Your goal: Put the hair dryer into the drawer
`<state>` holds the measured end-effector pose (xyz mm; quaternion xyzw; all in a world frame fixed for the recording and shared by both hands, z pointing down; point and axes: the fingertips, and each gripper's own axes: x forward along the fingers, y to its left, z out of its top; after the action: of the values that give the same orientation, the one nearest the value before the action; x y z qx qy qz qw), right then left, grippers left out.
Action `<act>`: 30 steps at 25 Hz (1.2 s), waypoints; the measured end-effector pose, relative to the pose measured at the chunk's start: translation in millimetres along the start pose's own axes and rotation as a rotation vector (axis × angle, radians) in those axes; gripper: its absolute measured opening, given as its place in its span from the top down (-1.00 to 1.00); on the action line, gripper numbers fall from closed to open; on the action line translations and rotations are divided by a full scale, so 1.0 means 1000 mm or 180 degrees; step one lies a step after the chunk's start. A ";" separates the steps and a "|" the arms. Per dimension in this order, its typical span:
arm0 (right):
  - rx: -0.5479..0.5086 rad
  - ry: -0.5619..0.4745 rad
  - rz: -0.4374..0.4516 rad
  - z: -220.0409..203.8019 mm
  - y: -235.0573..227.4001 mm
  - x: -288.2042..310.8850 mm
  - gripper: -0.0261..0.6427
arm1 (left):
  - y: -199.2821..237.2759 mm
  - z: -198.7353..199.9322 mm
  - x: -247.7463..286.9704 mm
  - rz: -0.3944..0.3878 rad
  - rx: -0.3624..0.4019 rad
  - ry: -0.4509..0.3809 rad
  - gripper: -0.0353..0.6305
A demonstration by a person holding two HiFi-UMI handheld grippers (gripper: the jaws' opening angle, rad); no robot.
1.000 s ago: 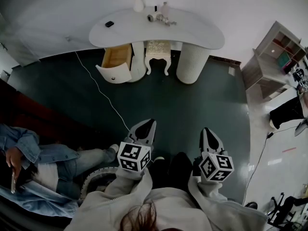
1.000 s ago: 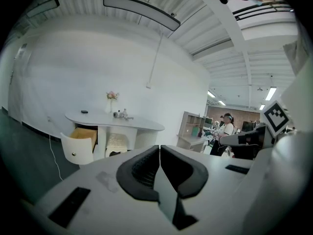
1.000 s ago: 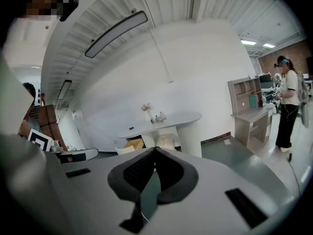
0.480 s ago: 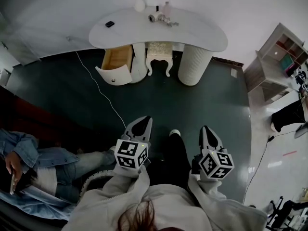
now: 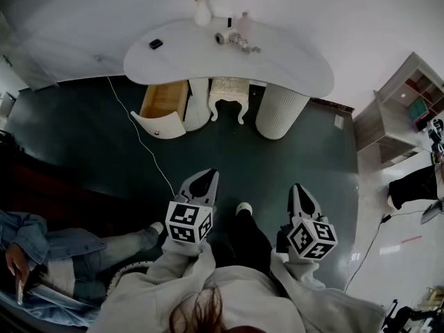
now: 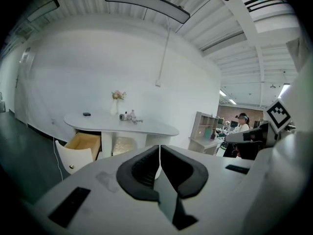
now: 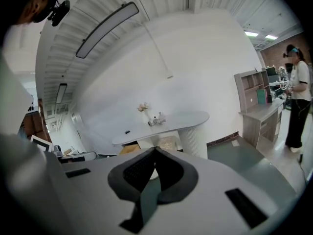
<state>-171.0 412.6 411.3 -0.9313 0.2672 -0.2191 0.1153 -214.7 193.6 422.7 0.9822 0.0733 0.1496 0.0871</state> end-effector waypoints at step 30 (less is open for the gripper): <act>-0.0173 0.0174 0.0580 0.069 -0.032 0.168 0.77 | 0.058 0.040 0.120 0.0578 -0.0152 -0.0133 0.83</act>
<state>3.7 353.9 419.4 -0.8996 0.3597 -0.2256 0.1022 -82.4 151.3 429.7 0.9853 -0.0215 0.1381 0.0981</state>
